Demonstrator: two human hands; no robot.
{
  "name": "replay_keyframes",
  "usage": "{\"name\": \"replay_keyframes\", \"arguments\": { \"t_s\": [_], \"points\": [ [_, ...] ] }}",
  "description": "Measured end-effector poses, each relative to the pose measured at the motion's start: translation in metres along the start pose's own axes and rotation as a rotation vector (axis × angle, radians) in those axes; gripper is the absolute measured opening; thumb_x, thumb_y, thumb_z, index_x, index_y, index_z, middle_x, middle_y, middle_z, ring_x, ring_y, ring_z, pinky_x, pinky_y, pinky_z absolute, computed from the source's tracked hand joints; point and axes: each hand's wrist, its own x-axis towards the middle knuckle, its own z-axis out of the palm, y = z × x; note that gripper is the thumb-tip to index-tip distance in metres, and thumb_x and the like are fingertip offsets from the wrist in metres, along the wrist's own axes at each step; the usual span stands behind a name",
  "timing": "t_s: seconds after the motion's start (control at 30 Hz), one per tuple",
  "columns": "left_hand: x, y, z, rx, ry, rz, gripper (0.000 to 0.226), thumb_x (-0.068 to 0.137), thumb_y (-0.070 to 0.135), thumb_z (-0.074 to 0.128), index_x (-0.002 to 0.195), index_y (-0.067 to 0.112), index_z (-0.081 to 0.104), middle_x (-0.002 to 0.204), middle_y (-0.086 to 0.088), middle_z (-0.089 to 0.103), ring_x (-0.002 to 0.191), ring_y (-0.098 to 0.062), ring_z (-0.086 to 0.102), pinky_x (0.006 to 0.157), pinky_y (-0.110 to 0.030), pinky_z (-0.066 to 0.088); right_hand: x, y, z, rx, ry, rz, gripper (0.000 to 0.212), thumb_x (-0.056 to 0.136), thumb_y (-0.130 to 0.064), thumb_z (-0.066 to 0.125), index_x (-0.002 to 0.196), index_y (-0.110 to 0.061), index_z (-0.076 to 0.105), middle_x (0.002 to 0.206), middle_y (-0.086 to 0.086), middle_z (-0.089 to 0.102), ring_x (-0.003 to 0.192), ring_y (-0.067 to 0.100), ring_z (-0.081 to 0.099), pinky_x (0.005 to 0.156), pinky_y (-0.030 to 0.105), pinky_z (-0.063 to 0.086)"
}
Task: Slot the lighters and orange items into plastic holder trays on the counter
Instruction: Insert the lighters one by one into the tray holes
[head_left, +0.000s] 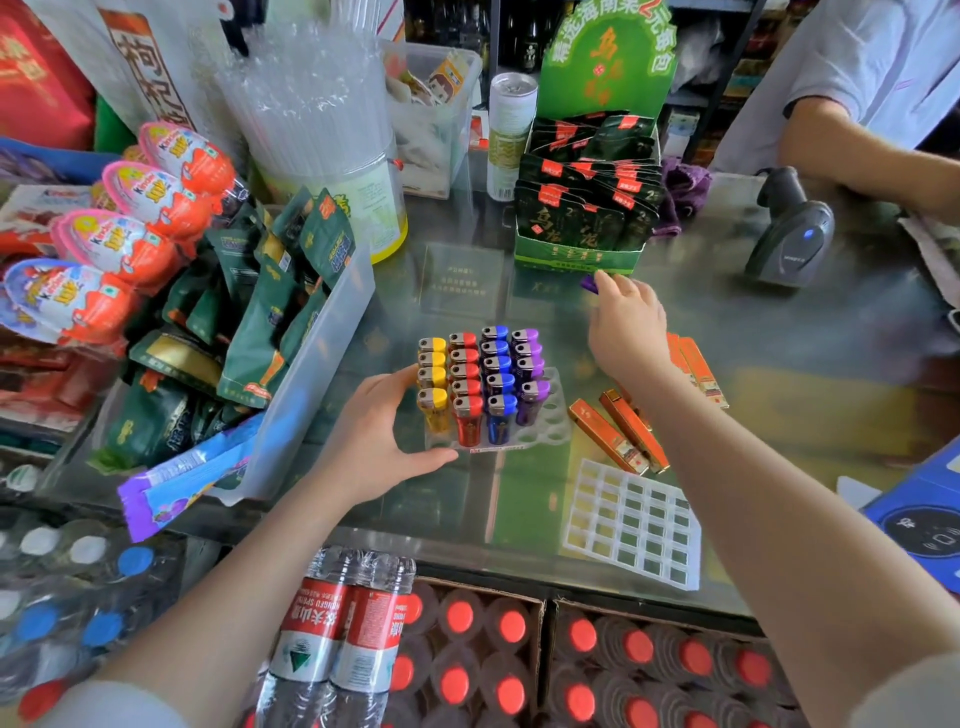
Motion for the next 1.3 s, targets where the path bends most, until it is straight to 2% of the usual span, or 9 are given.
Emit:
{"name": "replay_keyframes", "arguments": {
  "t_s": [0.1,0.23,0.37,0.6,0.77,0.87,0.97,1.17,1.3],
  "points": [
    [-0.001,0.001,0.0,-0.005,0.012,0.003,0.067,0.06,0.051,0.073,0.119,0.03,0.049,0.119,0.014,0.051,0.112,-0.004,0.039,0.091,-0.027,0.034,0.009,-0.002,0.007,-0.058,-0.05,0.051,0.048,0.088,-0.004,0.043,0.134,-0.009,0.034,0.139,0.016,0.04,0.131,0.033,0.031,0.11,0.044,0.022],
    [0.0,0.0,0.0,-0.005,0.017,0.011,0.068,0.06,0.05,0.074,0.12,0.03,0.049,0.119,0.015,0.05,0.112,-0.003,0.039,0.091,-0.026,0.032,0.014,-0.005,0.0,-0.058,-0.088,-0.083,0.045,0.08,0.007,0.048,0.121,-0.01,0.049,0.122,0.015,0.052,0.112,0.035,0.047,0.094,0.042,0.038],
    [0.0,0.0,0.0,-0.003,0.014,0.01,0.071,0.059,0.051,0.073,0.122,0.03,0.047,0.121,0.014,0.05,0.113,-0.004,0.038,0.091,-0.027,0.031,-0.002,-0.014,-0.01,0.029,-0.141,-0.232,0.031,0.089,-0.005,0.048,0.119,-0.012,0.053,0.117,0.014,0.053,0.106,0.033,0.049,0.089,0.043,0.045],
    [-0.001,0.001,0.0,-0.005,0.029,0.043,0.074,0.061,0.047,0.076,0.125,0.028,0.045,0.122,0.011,0.051,0.114,-0.009,0.04,0.092,-0.029,0.033,-0.067,-0.016,-0.046,0.277,0.035,-0.354,0.032,0.09,-0.013,0.053,0.122,-0.018,0.053,0.106,0.011,0.059,0.085,0.028,0.057,0.071,0.034,0.047],
    [0.0,0.002,0.001,-0.019,0.042,0.051,0.07,0.06,0.049,0.074,0.122,0.034,0.046,0.111,0.02,0.046,0.112,-0.009,0.041,0.087,-0.028,0.033,-0.109,-0.003,-0.046,0.366,-0.088,-0.325,0.029,0.089,-0.007,0.054,0.117,-0.012,0.061,0.094,0.009,0.052,0.078,0.017,0.047,0.066,0.016,0.029],
    [-0.001,0.004,0.0,-0.036,0.041,0.065,0.069,0.06,0.049,0.073,0.121,0.035,0.046,0.111,0.018,0.049,0.112,-0.014,0.043,0.087,-0.029,0.033,-0.122,-0.005,-0.045,0.447,-0.045,-0.277,0.026,0.085,-0.006,0.06,0.111,-0.01,0.064,0.093,0.003,0.056,0.078,0.013,0.054,0.068,0.012,0.034],
    [-0.004,0.004,0.0,-0.053,0.045,0.062,0.071,0.059,0.048,0.073,0.123,0.036,0.044,0.114,0.015,0.051,0.114,-0.016,0.044,0.088,-0.031,0.034,-0.129,-0.008,-0.044,0.678,0.098,-0.074,0.024,0.075,-0.007,0.071,0.094,-0.018,0.06,0.075,-0.008,0.061,0.063,-0.007,0.055,0.058,0.004,0.04],
    [-0.006,0.004,0.002,-0.045,0.059,0.05,0.072,0.06,0.048,0.074,0.124,0.035,0.044,0.12,0.009,0.055,0.114,-0.016,0.045,0.087,-0.029,0.034,-0.146,-0.026,-0.026,0.714,0.082,-0.11,0.022,0.075,-0.004,0.071,0.091,-0.013,0.058,0.072,-0.015,0.06,0.065,-0.009,0.056,0.06,0.006,0.042],
    [-0.006,0.004,0.002,-0.043,0.049,0.042,0.074,0.061,0.047,0.075,0.126,0.033,0.043,0.124,0.005,0.055,0.116,-0.016,0.044,0.089,-0.03,0.034,-0.147,-0.034,-0.023,0.644,0.133,-0.22,0.02,0.083,-0.003,0.061,0.102,-0.009,0.06,0.085,-0.003,0.064,0.074,0.01,0.059,0.069,0.02,0.046]
  ]
}}
